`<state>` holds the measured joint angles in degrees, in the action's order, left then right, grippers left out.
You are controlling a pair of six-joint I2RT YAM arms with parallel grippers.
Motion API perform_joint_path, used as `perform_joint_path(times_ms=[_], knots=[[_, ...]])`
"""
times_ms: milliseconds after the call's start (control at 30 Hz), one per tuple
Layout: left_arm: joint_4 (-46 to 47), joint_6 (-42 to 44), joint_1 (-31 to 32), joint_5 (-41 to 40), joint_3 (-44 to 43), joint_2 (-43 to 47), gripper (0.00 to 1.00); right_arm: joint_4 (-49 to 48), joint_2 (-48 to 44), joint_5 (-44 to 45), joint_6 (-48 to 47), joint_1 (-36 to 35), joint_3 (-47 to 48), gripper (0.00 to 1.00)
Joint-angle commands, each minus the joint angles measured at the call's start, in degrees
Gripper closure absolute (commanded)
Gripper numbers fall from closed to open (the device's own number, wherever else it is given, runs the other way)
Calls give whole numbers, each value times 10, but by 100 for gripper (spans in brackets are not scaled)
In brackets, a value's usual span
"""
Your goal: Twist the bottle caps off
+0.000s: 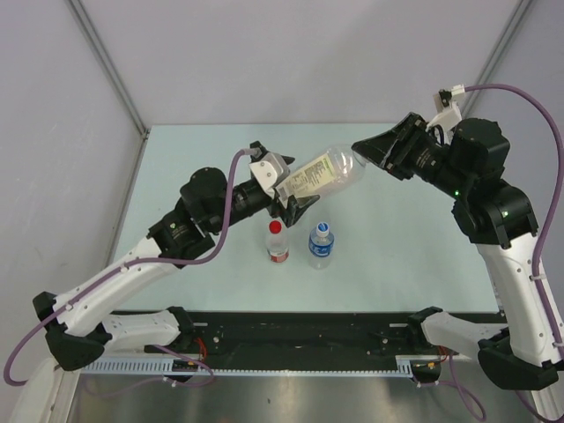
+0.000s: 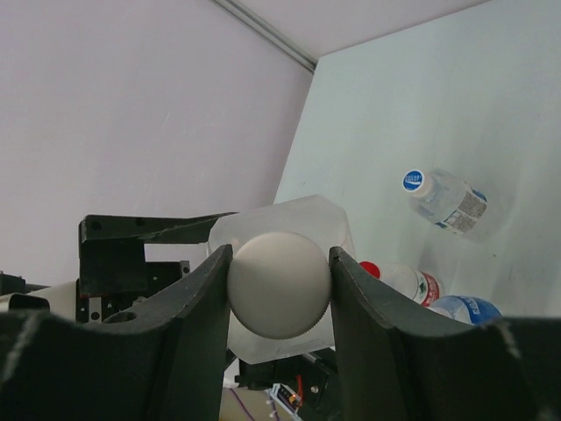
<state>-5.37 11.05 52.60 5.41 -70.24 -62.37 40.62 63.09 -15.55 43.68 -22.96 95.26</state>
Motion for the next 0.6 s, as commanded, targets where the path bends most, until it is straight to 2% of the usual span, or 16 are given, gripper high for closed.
perform_joint_path(times_ms=[0, 233, 500, 567], knots=[[1, 22, 0, 14, -28, -18, 0, -5, -1, -7, 4, -44, 17, 100], [-13, 19, 0, 28, -32, -34, 0, -6, 1, 7, 4, -74, 23, 100], [-16, 22, 0, 54, -15, -36, 0, -16, -1, -20, 15, -78, 26, 100], [-17, 26, 0, 67, -11, -36, 5, -19, -1, -26, 18, -79, 26, 100]])
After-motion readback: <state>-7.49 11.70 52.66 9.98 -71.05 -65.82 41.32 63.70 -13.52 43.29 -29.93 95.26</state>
